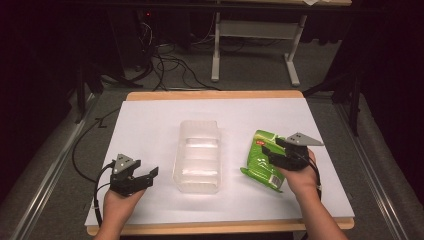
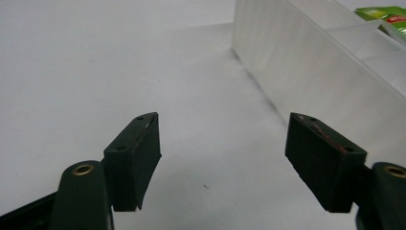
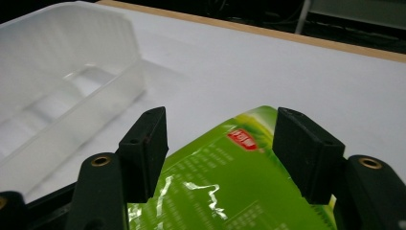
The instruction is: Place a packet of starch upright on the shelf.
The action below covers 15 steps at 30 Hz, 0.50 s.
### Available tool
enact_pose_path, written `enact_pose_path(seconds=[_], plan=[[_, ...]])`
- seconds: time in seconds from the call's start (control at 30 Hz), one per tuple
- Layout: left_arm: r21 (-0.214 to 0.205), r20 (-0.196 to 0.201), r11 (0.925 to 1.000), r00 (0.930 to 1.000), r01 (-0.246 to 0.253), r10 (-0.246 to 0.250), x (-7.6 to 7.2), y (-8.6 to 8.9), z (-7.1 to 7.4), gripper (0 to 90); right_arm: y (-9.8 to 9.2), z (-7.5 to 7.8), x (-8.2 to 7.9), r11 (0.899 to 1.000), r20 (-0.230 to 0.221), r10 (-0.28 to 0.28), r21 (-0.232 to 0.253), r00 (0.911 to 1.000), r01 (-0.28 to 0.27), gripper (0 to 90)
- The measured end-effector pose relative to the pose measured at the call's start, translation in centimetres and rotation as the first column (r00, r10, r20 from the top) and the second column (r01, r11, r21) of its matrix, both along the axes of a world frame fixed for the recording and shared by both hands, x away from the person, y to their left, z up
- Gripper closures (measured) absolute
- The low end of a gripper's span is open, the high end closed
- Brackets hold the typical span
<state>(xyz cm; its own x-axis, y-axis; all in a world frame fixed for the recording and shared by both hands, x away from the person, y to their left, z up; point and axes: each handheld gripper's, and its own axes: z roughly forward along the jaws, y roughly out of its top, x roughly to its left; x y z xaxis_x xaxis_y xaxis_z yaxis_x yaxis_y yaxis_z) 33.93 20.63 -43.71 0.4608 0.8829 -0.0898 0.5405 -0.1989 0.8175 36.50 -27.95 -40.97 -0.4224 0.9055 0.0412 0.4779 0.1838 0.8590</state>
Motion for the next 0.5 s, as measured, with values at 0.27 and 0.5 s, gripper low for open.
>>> enact_pose_path(seconds=[0.27,0.5], plan=[[0.020,-0.009,0.9995,0.9996,-0.026,0.026,0.3,0.8,-0.4,26.7,-2.7,-1.5,0.8,0.998,-0.009,-0.056,0.014,0.9984,0.056,36.8],[0.003,0.003,0.9996,0.9996,-0.028,0.028,0.0,0.4,-0.3,27.0,-5.9,-2.4,1.2,0.991,-0.045,-0.131,0.007,0.9903,0.132,37.9]])
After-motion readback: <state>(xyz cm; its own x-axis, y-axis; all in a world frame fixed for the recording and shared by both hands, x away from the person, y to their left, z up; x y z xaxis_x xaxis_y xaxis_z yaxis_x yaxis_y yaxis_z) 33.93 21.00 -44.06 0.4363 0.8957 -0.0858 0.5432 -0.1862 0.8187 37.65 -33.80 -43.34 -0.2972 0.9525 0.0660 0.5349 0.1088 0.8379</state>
